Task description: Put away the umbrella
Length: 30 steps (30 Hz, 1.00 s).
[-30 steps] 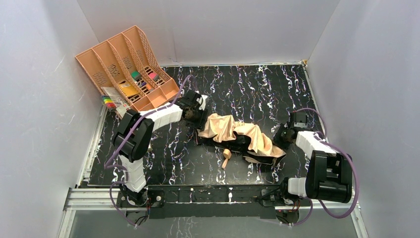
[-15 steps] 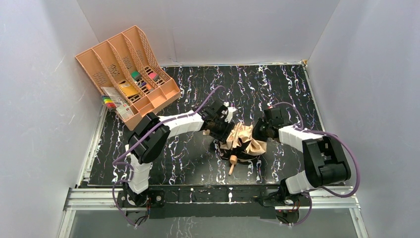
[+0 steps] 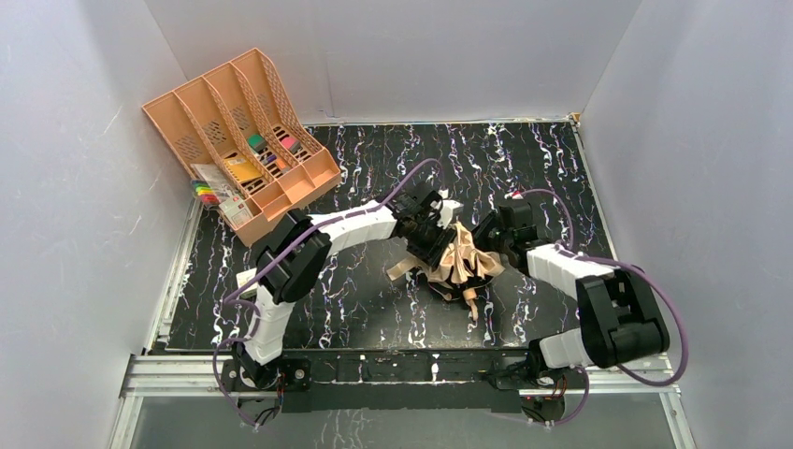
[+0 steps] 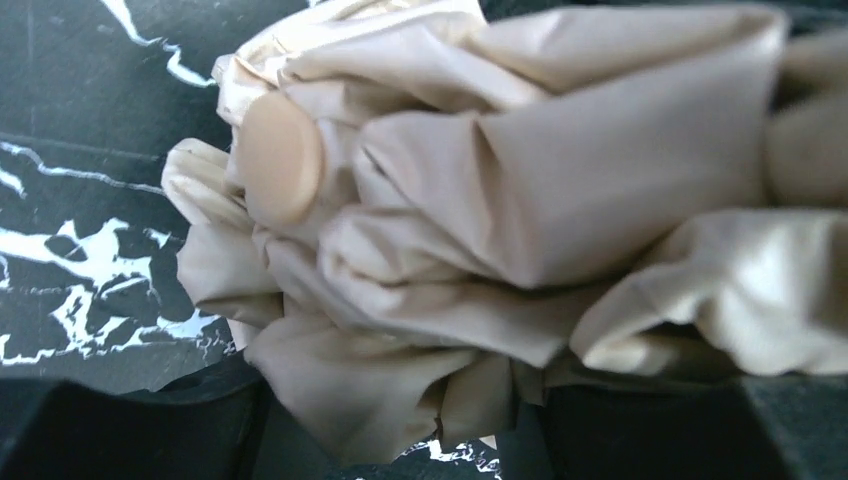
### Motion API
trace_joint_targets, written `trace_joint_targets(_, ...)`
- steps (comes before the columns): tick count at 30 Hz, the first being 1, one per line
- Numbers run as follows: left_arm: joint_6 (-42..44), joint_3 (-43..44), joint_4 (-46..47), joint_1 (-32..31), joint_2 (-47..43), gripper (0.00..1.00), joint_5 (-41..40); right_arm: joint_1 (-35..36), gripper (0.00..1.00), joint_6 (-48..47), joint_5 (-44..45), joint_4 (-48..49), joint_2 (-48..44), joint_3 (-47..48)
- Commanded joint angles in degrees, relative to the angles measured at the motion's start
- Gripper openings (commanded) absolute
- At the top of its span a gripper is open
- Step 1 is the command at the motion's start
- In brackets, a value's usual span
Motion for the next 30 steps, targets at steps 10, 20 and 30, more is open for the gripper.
trace_joint_targets(10, 2.4, 19.6, -2.5, 6.7, 7.1, 0.51, 2.4, 4.3, 0.25, 2.3, -3.2, -7.5, -15.9, -9.7)
trace_joint_targets(20, 4.8, 19.5, -5.3, 9.4, 4.6, 0.58, 0.7, 5.6, 0.43, 1.2, -1.6, -13.8, -22.2, -11.4)
trace_joint_targets(30, 0.8, -0.5, 0.9, 12.6, -15.7, 0.68, -6.0, 5.6, 0.53, -10.1, 8.3, -31.4, -34.5, -2.8)
